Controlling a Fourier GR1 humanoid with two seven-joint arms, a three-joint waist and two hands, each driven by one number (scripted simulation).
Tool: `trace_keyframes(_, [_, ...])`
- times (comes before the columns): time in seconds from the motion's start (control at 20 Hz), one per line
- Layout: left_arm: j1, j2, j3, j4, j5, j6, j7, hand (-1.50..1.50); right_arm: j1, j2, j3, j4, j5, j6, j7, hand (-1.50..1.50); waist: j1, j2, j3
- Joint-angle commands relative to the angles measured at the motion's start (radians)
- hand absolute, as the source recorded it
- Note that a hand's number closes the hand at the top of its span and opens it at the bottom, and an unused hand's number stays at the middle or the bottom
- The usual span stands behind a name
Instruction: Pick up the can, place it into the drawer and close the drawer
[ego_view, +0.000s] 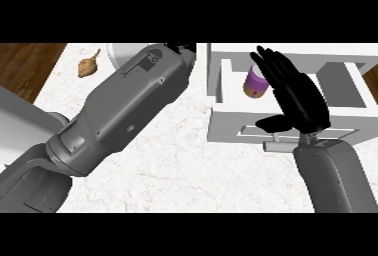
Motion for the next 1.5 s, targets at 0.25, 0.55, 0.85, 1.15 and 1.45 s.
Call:
trace_keyframes(0.25, [0.102,0.122,-0.009,-0.193,-0.050,0.029,0.085,-1.50,-0.151,0.036,-0.032,0.458,0.133,-0.273,-0.034,-1.50,0.013,0.001,0.001])
trace_keyframes(0.55, [0.149,0.174,-0.003,-0.314,-0.080,0.064,0.132,-1.50,-0.261,0.029,-0.079,0.714,0.187,-0.429,-0.037,-1.50,0.012,0.004,0.001])
trace_keyframes(0.85, [0.180,0.215,0.016,-0.338,-0.095,0.038,0.158,-1.50,-0.323,0.023,-0.121,0.875,0.205,-0.597,-0.078,-1.50,0.010,0.010,0.002])
trace_keyframes(1.15, [0.223,0.273,0.013,-0.411,-0.111,0.019,0.194,-1.50,-0.464,0.011,-0.178,1.028,0.215,-0.679,-0.052,-1.50,0.035,0.017,0.002])
trace_keyframes(1.45, [0.228,0.301,0.037,-0.455,-0.133,0.031,0.216,-1.50,-0.575,-0.022,-0.213,1.161,0.226,-0.747,-0.058,-1.50,0.034,0.020,0.002])
